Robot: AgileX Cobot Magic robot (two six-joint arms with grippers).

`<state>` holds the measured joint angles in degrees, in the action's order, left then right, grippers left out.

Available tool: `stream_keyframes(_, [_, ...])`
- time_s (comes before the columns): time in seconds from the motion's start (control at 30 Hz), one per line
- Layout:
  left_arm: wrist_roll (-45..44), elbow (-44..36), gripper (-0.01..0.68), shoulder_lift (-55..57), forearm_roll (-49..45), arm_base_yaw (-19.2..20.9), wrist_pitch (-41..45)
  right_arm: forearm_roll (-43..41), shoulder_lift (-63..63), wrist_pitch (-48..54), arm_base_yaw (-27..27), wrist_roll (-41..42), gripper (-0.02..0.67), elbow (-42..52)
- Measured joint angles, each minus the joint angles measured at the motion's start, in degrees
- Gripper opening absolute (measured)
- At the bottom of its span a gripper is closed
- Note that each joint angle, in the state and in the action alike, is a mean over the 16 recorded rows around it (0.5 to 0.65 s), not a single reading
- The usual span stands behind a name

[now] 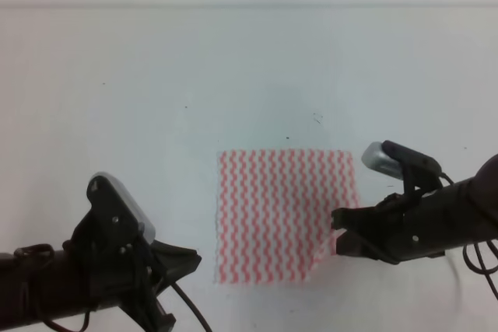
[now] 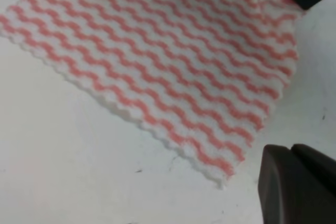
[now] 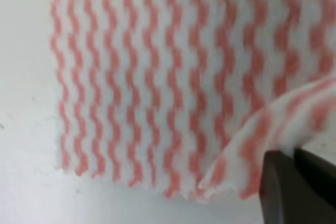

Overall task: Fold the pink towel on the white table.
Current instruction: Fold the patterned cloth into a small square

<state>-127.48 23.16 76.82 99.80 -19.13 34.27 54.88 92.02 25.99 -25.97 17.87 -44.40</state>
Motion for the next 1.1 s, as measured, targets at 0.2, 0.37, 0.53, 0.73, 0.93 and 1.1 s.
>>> stream_keyframes(0.2, [-1.1, 0.0, 0.0, 0.0, 0.0, 0.0, 0.6, -0.2, -0.5, -1.1, 1.1, 0.0, -0.002, -0.6])
stream_keyframes(0.37, [-2.6, 0.0, 0.0, 0.1, -0.1, -0.1, 1.1, -0.3, -0.6, -3.8, 1.2, 0.1, -0.002, -1.1])
stream_keyframes(0.53, [-3.7, 0.4, 0.0, 0.1, -0.1, -0.7, 1.3, -0.2, -0.5, -6.2, 1.2, 0.2, -0.002, -1.5])
stream_keyframes(0.73, [-4.7, 1.8, 0.005, 0.4, -0.1, -1.8, 1.7, -0.2, -0.6, -7.5, 1.3, 0.4, -0.002, -1.6])
stream_keyframes(0.93, [-8.0, 4.1, 0.015, 3.3, -0.1, -2.7, 2.9, -0.1, -0.7, -7.5, 1.3, 0.5, -0.002, -1.6])
stream_keyframes(1.1, [-13.0, 6.2, 0.022, 7.4, -0.1, -3.3, 3.0, -0.1, -0.8, -7.4, 1.3, 0.6, -0.002, -1.6])
